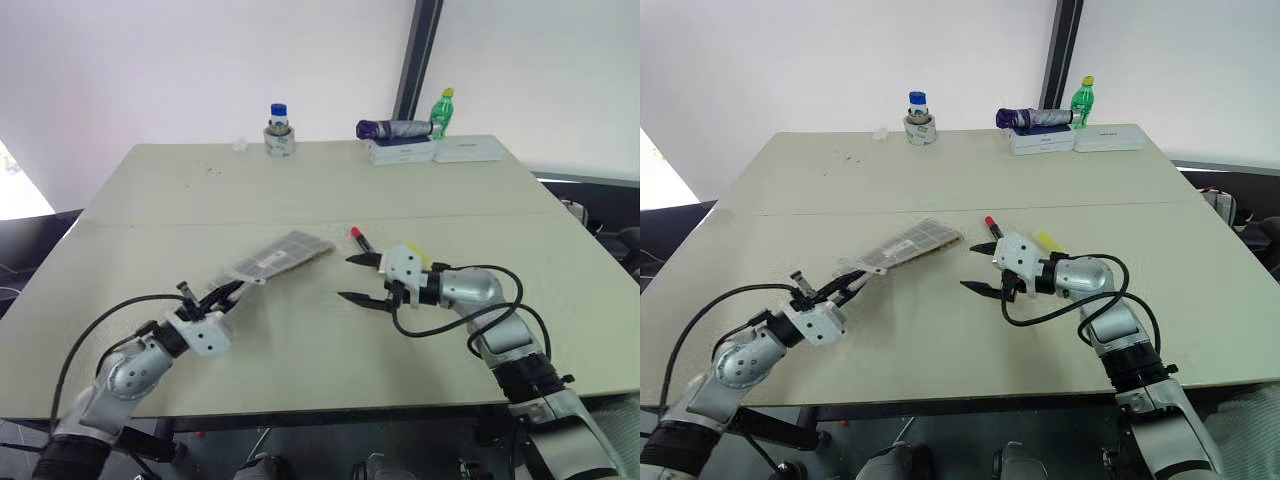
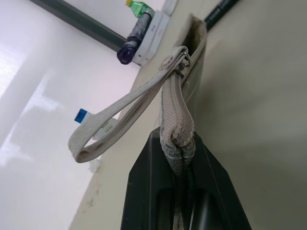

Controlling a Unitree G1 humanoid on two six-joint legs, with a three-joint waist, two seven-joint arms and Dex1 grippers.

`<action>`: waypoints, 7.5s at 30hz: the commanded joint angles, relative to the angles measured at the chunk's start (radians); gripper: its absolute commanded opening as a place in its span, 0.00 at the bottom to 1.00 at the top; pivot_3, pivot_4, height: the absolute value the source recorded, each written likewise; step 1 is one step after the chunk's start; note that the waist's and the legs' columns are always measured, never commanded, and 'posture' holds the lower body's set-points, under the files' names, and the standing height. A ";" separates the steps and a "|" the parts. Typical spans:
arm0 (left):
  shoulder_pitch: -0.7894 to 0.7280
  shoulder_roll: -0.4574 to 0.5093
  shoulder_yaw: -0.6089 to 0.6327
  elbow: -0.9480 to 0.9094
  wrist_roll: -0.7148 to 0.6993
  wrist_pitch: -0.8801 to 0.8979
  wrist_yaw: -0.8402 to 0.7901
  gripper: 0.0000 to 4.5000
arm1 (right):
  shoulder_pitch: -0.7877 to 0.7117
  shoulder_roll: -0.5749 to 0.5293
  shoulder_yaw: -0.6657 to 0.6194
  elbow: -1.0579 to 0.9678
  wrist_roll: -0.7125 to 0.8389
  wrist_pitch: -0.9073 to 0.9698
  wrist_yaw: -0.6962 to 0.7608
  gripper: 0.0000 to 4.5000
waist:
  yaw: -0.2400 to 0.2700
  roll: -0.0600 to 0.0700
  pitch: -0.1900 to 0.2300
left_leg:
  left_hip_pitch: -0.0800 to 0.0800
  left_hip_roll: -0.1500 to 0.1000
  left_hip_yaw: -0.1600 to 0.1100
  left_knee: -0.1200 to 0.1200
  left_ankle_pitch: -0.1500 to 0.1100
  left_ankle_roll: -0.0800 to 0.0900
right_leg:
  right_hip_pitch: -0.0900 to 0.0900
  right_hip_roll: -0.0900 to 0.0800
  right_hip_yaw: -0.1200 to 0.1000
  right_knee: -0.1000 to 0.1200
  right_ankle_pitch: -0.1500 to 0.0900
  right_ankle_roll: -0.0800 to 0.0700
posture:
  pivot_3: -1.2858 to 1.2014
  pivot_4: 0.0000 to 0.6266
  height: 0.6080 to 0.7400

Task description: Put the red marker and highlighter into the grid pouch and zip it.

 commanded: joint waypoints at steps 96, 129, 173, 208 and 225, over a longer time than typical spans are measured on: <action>-0.014 -0.134 0.034 -0.003 -0.376 0.048 -0.223 0.00 | 0.056 -0.047 -0.063 -0.345 0.167 0.546 -0.187 0.20 | 0.003 0.000 0.001 | -0.001 -0.001 -0.002 0.002 -0.001 0.003 | 0.001 -0.002 0.000 0.000 0.000 -0.001 | 0.52 0.24 1.00; -0.027 -0.049 -0.061 -0.122 -0.311 0.012 -0.349 0.00 | -0.157 -0.034 0.236 -0.139 -0.208 0.054 -0.017 0.20 | 0.003 0.000 0.001 | -0.001 0.000 0.000 0.002 0.001 -0.001 | 0.000 -0.002 0.000 0.000 0.000 -0.001 | 0.52 0.24 1.00; 0.064 -0.050 0.080 -0.127 -0.396 0.064 -0.326 0.00 | 0.195 0.048 -0.210 -0.266 0.070 0.400 -0.452 0.99 | -0.002 0.000 0.001 | 0.000 0.000 -0.002 0.001 -0.001 0.002 | 0.001 -0.002 0.000 0.000 0.000 -0.001 | 0.52 0.24 1.00; 0.035 -0.073 0.033 -0.132 -0.367 0.072 -0.318 0.00 | -0.051 0.012 -0.253 -0.012 0.145 0.490 -0.260 0.09 | 0.005 0.001 0.001 | -0.001 -0.001 0.000 0.001 0.000 -0.001 | 0.000 -0.002 0.001 0.000 0.000 0.000 | 0.52 0.24 1.00; -0.051 -0.103 -0.019 -0.065 -0.369 0.042 -0.341 0.00 | 0.117 -0.172 -0.073 -0.163 0.044 0.115 0.086 0.09 | 0.003 0.000 0.001 | 0.000 0.000 -0.001 0.002 -0.001 0.002 | 0.001 -0.002 0.000 -0.001 0.000 0.000 | 0.52 0.24 1.00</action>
